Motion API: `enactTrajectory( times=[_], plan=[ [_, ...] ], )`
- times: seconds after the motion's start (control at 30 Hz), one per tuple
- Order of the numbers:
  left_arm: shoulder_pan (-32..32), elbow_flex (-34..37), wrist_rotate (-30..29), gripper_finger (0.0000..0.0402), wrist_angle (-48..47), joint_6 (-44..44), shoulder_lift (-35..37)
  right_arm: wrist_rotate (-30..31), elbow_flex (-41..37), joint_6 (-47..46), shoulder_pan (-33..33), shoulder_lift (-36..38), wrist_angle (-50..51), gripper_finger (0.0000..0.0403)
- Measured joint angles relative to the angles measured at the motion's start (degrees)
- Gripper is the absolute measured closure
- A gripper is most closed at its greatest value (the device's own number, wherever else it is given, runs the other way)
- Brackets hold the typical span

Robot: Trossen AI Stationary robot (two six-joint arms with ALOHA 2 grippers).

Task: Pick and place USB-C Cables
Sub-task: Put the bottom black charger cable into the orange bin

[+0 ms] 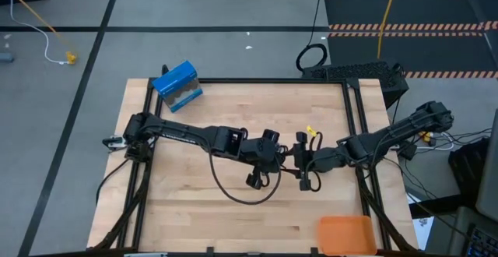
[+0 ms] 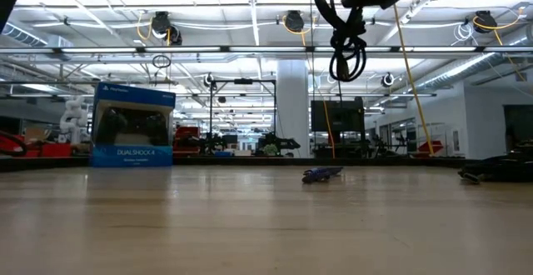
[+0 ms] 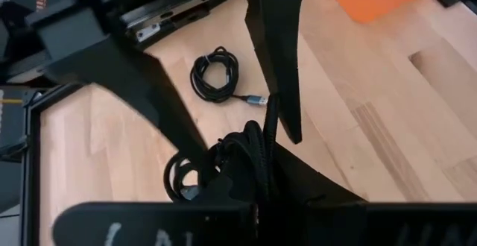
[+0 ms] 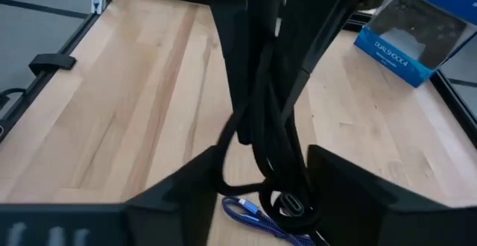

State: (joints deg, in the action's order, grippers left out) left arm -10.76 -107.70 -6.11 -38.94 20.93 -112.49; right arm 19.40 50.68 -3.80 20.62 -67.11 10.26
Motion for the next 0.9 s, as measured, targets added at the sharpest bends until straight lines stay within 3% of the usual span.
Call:
enactTrajectory(
  times=[0.2,0.37,0.7,0.9],
  plan=[
    [0.0,0.0,0.0,0.039,0.0,-0.1,0.0,0.0,0.0,0.3,0.0,0.0,-0.1,0.0311],
    [0.0,0.0,0.1,0.0348,1.3,-2.0,0.0,0.0,0.0,1.9,0.0,0.1,0.0,0.0387],
    [-1.8,0.0,-2.3,0.0212,3.1,-5.1,0.7,-0.5,0.0,1.9,0.0,0.8,-0.1,0.0382],
    [-2.3,-0.3,-8.2,0.0179,-0.3,-10.6,4.7,-2.3,-0.1,0.7,-0.2,2.4,2.0,0.0396]
  ],
)
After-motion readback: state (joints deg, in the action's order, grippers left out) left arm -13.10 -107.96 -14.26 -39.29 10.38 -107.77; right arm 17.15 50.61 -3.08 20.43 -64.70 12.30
